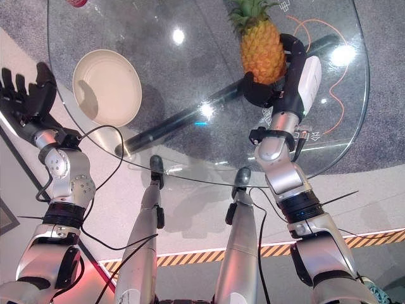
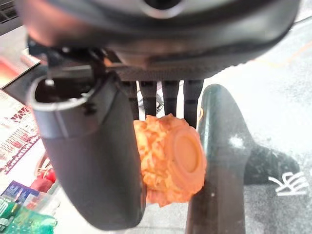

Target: Pick up the fruit to the plate

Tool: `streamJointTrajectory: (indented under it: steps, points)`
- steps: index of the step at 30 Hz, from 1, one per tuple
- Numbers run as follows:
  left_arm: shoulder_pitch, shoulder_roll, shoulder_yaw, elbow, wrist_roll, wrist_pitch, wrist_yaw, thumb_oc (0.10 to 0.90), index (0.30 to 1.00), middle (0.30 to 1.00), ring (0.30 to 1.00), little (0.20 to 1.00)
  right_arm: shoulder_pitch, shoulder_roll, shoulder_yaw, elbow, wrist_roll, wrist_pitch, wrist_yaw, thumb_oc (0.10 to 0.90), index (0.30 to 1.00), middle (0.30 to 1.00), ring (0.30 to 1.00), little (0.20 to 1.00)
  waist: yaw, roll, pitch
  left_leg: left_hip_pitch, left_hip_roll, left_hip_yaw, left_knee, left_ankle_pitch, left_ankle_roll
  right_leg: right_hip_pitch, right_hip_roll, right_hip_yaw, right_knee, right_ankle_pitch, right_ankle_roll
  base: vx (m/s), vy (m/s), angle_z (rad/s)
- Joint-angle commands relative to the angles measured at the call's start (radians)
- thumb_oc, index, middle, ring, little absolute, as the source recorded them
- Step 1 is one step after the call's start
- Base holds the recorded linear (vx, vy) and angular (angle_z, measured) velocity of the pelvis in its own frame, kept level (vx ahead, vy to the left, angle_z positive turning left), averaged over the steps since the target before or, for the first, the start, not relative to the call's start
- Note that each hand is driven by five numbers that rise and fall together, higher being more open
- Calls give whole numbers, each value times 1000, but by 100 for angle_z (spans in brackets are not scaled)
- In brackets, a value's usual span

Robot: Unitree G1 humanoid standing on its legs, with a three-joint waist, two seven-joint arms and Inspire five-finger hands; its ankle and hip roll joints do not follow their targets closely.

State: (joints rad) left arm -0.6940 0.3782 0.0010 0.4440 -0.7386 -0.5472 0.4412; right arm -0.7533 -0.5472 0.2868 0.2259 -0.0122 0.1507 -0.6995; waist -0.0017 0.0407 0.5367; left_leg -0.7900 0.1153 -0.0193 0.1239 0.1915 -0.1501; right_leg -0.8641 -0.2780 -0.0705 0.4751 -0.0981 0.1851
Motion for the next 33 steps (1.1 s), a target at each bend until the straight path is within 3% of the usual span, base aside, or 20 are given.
streamJointTrajectory:
  steps: [1,3,4,6,12,21,24,33]
  points:
    - [-57,49,4,-112,-28,-35,-139,800,900,900,900,900,-65,-13,-86,-182,-129,-135,-16,100,300,300,300,200,0,-32,-17,-11,4,5,121,-113,6,59,25,-54,-199,180,-6,0,0,0]
    - [-52,43,-5,-119,-46,-32,-166,800,900,900,900,900,-60,-8,-83,-190,-140,-141,-10,100,300,300,300,200,-1,-33,-17,-1,6,7,120,-123,5,68,27,-54,-198,171,-4,0,0,0]
    - [-61,33,-26,-134,-82,0,-236,800,900,900,900,900,-64,-1,-75,-203,-158,-163,3,100,300,300,300,200,-5,-34,-17,-7,5,11,116,-114,8,64,27,-54,-204,181,-3,0,0,0]
    - [-70,28,-42,-148,-109,27,-267,800,900,900,900,900,-70,3,-71,-214,-172,-177,22,100,300,300,300,200,-7,-33,-17,-8,4,12,115,-112,9,62,27,-54,-206,185,-1,-17,-7,0]
    - [-74,13,-83,-168,-215,113,-373,800,900,900,900,900,-96,-4,-36,-265,-173,-185,73,100,300,300,300,200,-13,-29,-17,-3,5,18,117,-119,8,65,28,-50,-205,181,4,0,0,0]
    - [-94,-6,-140,-179,-379,184,-512,800,900,900,900,900,-135,-3,17,-304,-176,-184,128,100,300,300,300,200,-20,-20,-17,-3,4,28,114,-115,9,65,23,-46,-214,188,6,0,0,0]
    - [-95,-15,-150,-192,-475,241,-575,800,900,900,900,900,-144,-5,29,-320,-179,-183,149,100,300,300,300,200,-21,-20,-17,-3,3,30,110,-113,9,65,23,-46,-217,191,7,0,0,0]
    - [-106,-35,-182,-221,-576,278,-638,800,900,900,900,900,-169,-2,76,-345,-172,-171,182,100,300,300,300,200,-22,-20,-17,-2,2,32,104,-109,13,65,20,-47,-224,198,9,0,0,0]
